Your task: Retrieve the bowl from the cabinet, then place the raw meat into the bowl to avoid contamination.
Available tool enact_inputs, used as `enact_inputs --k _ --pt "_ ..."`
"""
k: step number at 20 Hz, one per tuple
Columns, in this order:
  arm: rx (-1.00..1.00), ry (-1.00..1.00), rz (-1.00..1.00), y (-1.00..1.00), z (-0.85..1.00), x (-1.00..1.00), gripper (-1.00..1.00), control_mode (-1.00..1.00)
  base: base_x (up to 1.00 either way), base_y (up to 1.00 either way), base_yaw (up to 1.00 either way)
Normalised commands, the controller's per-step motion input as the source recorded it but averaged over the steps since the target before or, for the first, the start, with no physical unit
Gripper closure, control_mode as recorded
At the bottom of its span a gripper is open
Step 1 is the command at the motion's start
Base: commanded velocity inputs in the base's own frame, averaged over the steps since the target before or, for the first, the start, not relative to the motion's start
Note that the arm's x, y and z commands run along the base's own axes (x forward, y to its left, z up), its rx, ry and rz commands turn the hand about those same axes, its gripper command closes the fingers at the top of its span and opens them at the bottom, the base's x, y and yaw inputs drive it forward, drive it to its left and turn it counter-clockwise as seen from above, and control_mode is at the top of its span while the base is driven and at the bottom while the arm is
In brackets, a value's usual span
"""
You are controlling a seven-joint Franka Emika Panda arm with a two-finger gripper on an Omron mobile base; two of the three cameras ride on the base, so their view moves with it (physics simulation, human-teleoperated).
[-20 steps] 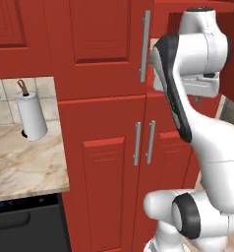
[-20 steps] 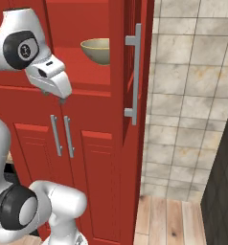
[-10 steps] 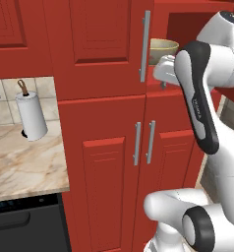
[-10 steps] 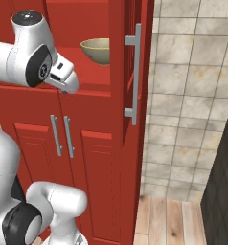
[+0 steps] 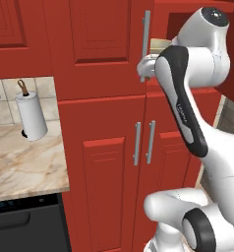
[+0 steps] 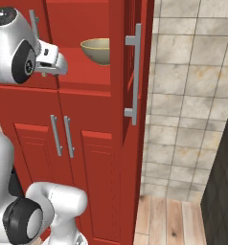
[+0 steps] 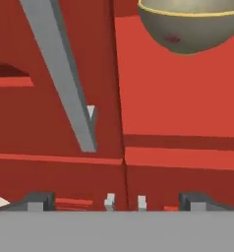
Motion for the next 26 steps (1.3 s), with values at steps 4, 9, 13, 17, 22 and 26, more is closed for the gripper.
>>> enact_inputs --k 4,9,13,17,22,26 --pt "-0.13 -0.23 0.01 0.59 0.00 0.21 -1.00 -1.00 0.00 0.00 0.00" --pt "-0.06 -0.06 -0.06 0.14 -0.07 0.50 -1.00 -1.00 0.00 0.00 0.00" --pt "-0.01 0.00 -0.01 -0.02 0.04 0.39 -1.00 -1.00 0.00 0.00 0.00" --pt "0.00 0.00 -0.04 -0.16 0.12 0.21 -1.00 -1.00 0.00 0.00 0.00" --pt "-0.01 -0.04 -0.05 0.00 -0.06 0.30 -1.00 -1.00 0.00 0.00 0.00" --pt "0.00 -0.15 -0.04 0.08 -0.22 0.32 1.00 -1.00 0.00 0.00 0.00"
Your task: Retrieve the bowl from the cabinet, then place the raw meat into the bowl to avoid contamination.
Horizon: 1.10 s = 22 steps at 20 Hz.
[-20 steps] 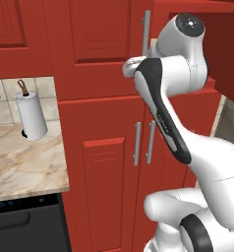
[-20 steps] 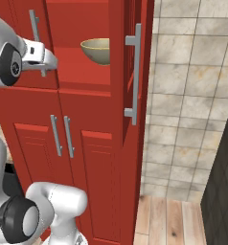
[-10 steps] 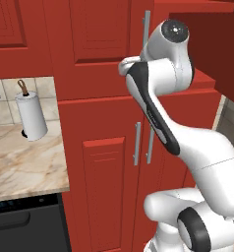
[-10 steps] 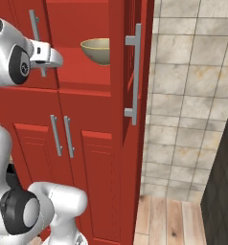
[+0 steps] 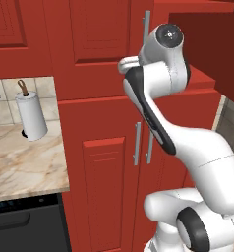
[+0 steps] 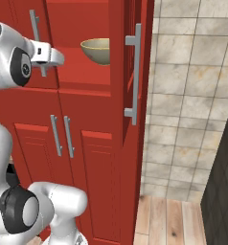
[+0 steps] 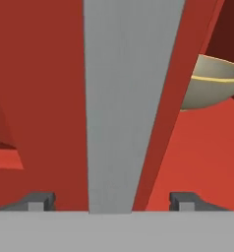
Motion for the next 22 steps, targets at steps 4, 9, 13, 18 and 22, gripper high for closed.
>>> enact_inputs --k 4,9,13,18,22 --pt "0.00 -0.07 -0.01 0.12 -0.14 0.17 1.00 -1.00 0.00 0.00 0.00" --pt "0.02 0.00 -0.09 0.19 -0.10 -0.09 1.00 -1.00 0.00 0.00 0.00" --pt "0.00 0.07 -0.13 0.35 0.00 -0.39 1.00 -1.00 0.00 0.00 0.00" --pt "0.00 0.05 -0.14 0.47 0.00 -0.74 1.00 -1.00 0.00 0.00 0.00" --pt "0.00 0.06 -0.15 0.55 -0.02 -0.80 1.00 -1.00 0.00 0.00 0.00"
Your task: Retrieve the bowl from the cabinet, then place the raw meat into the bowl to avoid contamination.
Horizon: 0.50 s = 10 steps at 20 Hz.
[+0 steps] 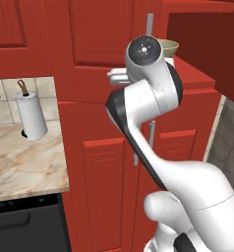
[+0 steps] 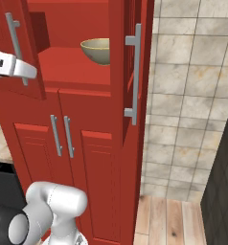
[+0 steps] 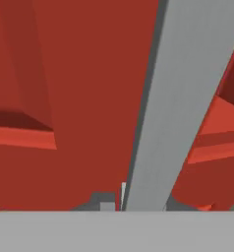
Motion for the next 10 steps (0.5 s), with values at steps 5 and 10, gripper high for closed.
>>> enact_inputs --k 5,10 --pt "-0.03 0.11 -0.16 0.59 -0.10 -0.58 1.00 -1.00 0.00 0.00 0.00" --pt "-0.02 0.10 -0.16 0.52 -0.11 -0.54 -1.00 -1.00 0.00 0.00 0.00"
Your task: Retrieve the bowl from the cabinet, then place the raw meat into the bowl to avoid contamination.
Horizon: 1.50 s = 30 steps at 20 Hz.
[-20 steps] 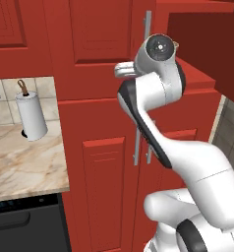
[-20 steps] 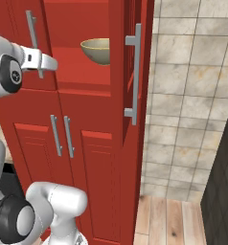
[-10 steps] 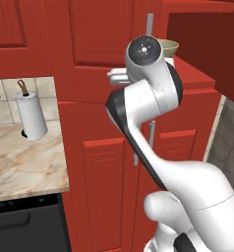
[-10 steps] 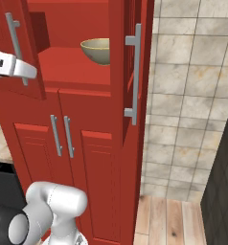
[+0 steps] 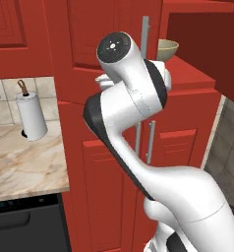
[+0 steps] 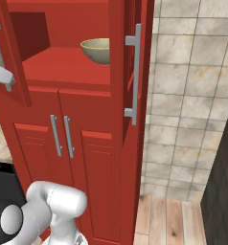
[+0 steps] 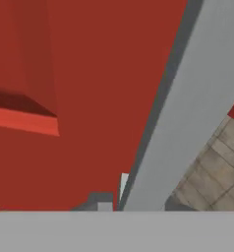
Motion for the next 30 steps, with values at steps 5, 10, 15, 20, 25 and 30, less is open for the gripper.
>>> enact_inputs --k 5,10,15,20,25,30 --pt "-0.01 0.05 -0.11 0.30 -0.07 -0.38 -1.00 -1.00 0.00 0.00 0.00" --pt "0.00 -0.01 -0.01 0.01 0.00 -0.05 -1.00 -1.00 0.00 0.00 0.00" --pt "0.08 -0.03 -0.02 -0.46 0.00 -0.48 -1.00 -1.00 0.00 0.00 0.00" --pt "0.19 -0.02 0.00 -0.81 0.00 -0.55 -1.00 -1.00 0.00 0.00 0.00" --pt "0.37 0.03 0.01 -0.78 0.00 -0.15 -1.00 -1.00 0.00 0.00 0.00" --pt "0.49 0.15 0.02 -0.41 0.00 0.49 -1.00 -1.00 0.00 0.00 0.00"
